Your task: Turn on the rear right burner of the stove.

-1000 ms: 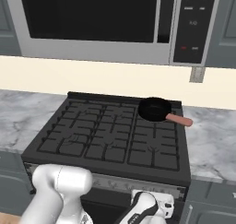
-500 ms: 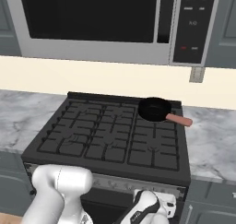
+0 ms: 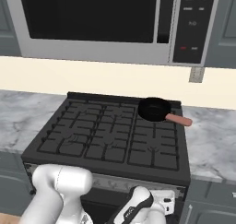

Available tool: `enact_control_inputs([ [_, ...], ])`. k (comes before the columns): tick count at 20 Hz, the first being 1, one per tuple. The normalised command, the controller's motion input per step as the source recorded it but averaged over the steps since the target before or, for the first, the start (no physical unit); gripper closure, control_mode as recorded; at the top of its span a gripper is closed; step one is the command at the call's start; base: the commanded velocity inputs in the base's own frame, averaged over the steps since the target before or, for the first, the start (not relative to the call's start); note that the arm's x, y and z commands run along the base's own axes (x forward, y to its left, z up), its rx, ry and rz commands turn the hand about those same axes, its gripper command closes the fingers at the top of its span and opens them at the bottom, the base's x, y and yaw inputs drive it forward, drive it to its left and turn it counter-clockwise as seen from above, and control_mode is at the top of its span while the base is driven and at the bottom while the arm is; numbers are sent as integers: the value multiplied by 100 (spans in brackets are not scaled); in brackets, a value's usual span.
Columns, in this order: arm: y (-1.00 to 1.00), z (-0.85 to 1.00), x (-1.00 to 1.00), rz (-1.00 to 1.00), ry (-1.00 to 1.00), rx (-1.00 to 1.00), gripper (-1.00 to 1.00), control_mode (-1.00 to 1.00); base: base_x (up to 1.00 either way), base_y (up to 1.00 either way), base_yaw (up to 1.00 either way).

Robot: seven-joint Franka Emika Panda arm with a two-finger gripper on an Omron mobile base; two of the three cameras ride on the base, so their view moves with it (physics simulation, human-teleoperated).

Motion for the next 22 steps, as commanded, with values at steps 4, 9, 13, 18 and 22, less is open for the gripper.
enact_control_inputs([
  [4,9,-62,0,1,4,-60,100,-100,0,0,0],
  [9,10,-64,-15,0,20,-52,100,-100,0,0,0],
  [13,48,-58,-11,2,18,-45,100,-100,0,0,0],
  [18,51,-59,-2,1,41,-77,100,-100,0,0,0],
  [22,25,-52,0,1,23,-68,100,-100,0,0,0],
])
